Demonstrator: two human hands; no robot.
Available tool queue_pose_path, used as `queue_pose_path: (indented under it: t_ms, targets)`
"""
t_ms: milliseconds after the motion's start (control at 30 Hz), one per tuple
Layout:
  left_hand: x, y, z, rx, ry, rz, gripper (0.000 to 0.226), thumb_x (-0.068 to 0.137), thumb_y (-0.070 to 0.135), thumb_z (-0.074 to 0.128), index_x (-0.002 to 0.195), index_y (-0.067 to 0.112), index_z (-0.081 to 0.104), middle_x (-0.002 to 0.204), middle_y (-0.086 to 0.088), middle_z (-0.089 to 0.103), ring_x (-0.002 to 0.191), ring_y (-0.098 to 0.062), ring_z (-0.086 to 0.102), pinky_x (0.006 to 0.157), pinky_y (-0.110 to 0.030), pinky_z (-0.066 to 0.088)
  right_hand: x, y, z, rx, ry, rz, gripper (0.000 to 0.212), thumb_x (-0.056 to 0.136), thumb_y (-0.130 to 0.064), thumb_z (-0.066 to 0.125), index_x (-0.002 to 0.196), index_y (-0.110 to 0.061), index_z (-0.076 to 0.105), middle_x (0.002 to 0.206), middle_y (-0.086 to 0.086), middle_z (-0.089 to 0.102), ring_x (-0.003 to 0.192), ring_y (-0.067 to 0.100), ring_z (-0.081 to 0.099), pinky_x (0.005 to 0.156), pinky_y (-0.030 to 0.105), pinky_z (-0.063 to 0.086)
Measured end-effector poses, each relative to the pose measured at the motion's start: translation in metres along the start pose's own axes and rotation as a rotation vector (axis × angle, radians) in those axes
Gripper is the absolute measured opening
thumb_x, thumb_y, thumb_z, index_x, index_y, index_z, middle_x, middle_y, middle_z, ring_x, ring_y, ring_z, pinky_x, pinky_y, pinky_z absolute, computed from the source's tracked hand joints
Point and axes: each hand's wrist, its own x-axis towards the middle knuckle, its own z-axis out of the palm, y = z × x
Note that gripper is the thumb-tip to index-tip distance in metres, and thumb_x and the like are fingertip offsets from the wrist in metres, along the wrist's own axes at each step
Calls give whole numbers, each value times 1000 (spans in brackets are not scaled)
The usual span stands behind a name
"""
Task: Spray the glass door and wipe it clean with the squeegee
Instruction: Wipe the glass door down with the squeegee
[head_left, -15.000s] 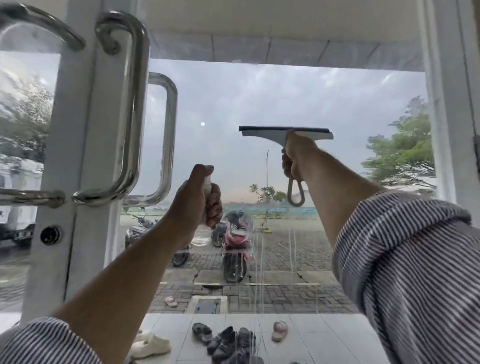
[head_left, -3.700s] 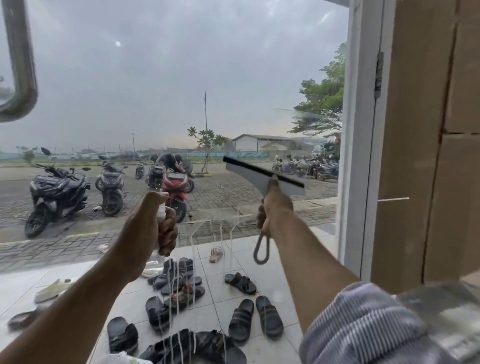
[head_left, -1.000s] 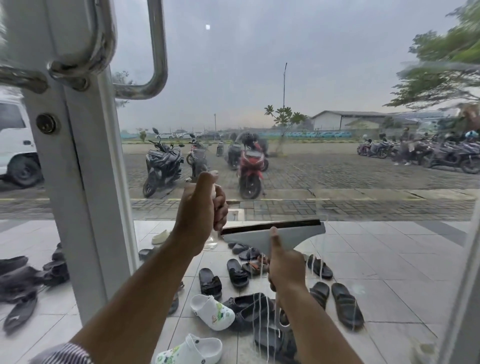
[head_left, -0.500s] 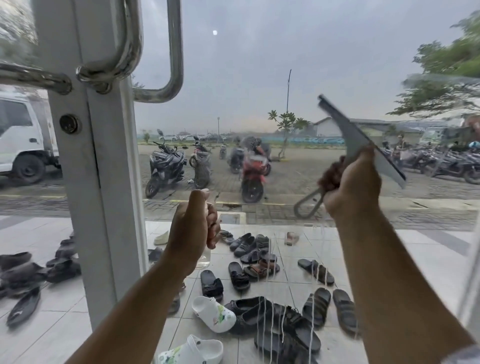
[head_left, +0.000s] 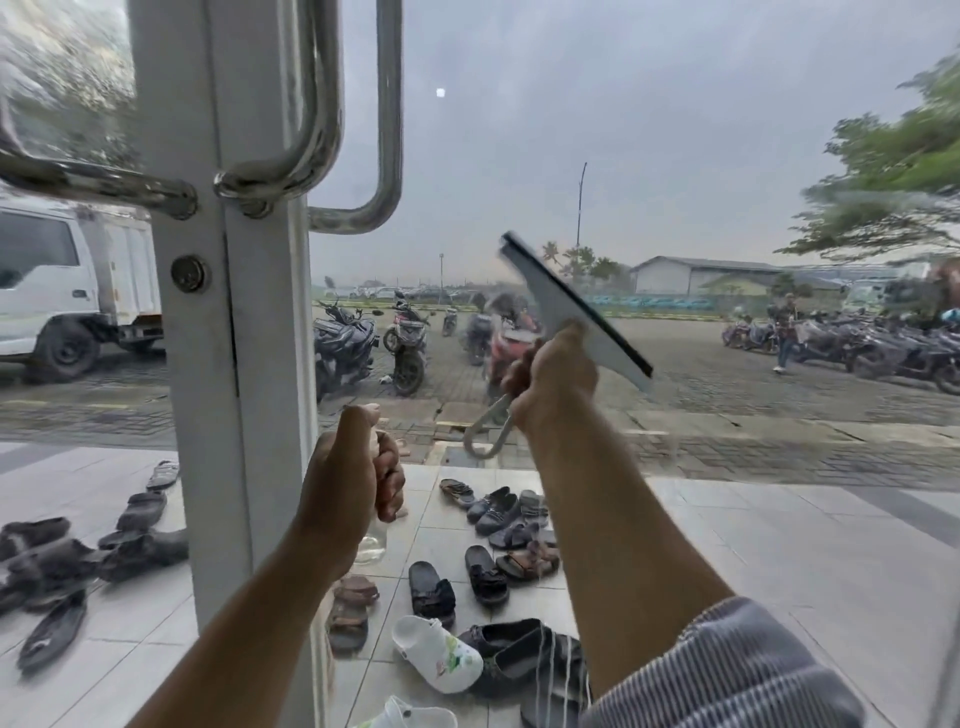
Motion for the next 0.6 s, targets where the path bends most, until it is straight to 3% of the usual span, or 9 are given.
queue_pose_path:
  t_ms: [67, 133, 200, 367, 467, 600]
  targets:
    - [2, 3, -5, 11, 17, 14, 49, 100, 32, 34, 54, 17, 35, 41, 1, 32, 40, -17, 27, 45, -26, 26, 9, 32, 3, -96, -15, -47, 68, 85, -69, 56, 106, -5, 65, 70, 5, 59, 45, 13, 48, 41, 23, 39]
    - [5, 5, -9, 6, 30, 13, 49, 100, 33, 34, 54, 17, 35, 41, 1, 32, 40, -17, 27, 46, -27, 25, 23, 54, -5, -163, 33, -144, 110, 51, -96, 57, 117, -7, 63, 91, 10, 71, 65, 18, 60, 53, 28, 49]
    - [9, 5, -13, -2, 33, 6, 49, 100, 34, 33, 53, 18, 35, 42, 0, 32, 41, -17, 27, 46, -28, 24, 37, 65, -19, -287, 64, -210, 126, 35, -102, 53, 119, -8, 60, 101, 13, 72, 76, 23, 63, 62, 34, 53]
    - [12, 3, -6, -42, 36, -22, 48, 99, 32, 33, 53, 19, 35, 42, 2, 30, 41, -17, 26, 45, -25, 24, 29, 59, -41, -522, 2, -244, 102, 59, -88, 49, 117, -5, 62, 83, 3, 62, 70, 20, 57, 63, 33, 45]
    - [10, 4, 0, -41, 17, -25, 46, 98, 31, 33, 54, 18, 35, 43, 1, 29, 40, -16, 26, 45, -26, 24, 24, 60, -54, -634, -16, -185, 74, 79, -74, 54, 97, -3, 64, 73, 4, 59, 58, 19, 53, 58, 32, 43]
    - [4, 5, 3, -17, -6, -21, 45, 99, 31, 33, 56, 17, 35, 42, 2, 31, 41, -17, 27, 47, -27, 24, 20, 54, -68, -714, -35, -184, 56, 84, -65, 56, 79, -10, 61, 64, 2, 56, 52, 17, 48, 54, 32, 38]
